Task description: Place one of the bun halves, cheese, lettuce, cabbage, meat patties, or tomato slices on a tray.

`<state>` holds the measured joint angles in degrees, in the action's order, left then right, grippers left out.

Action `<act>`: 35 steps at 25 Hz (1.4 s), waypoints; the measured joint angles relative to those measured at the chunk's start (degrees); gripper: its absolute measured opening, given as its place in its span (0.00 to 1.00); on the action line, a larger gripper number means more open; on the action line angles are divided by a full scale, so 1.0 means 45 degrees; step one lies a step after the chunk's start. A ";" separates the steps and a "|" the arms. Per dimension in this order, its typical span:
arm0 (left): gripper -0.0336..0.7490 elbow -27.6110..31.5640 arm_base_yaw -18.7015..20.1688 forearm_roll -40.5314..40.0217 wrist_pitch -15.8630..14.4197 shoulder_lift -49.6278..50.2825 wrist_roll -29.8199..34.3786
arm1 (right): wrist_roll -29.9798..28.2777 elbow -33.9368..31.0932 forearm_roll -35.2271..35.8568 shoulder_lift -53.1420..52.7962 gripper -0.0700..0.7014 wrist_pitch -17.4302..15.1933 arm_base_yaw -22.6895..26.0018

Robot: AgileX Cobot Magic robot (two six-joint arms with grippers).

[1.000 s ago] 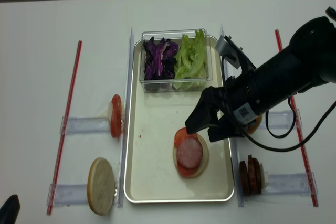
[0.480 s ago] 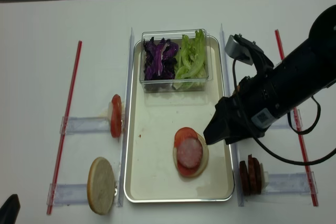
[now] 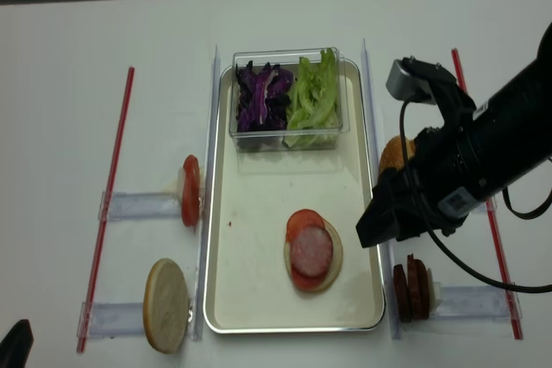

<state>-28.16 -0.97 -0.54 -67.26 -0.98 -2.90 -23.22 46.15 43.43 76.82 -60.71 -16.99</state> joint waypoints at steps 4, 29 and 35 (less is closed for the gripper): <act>0.55 0.0000 0.0000 0.0000 0.0000 0.0000 0.0000 | 0.0615 0.0000 -0.0783 -0.0314 0.68 -0.0020 0.0000; 0.55 0.0000 0.0000 0.0000 0.0000 0.0000 0.0015 | 0.5160 0.0000 -0.8436 -0.0902 0.68 -0.1903 0.0000; 0.55 0.0000 0.0000 0.0000 0.0000 0.0000 0.0015 | 0.5160 0.0000 -0.8340 -0.0902 0.68 -0.1903 0.0000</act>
<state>-28.16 -0.97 -0.54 -67.26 -0.98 -2.83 0.00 46.15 5.91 72.76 -69.27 -16.99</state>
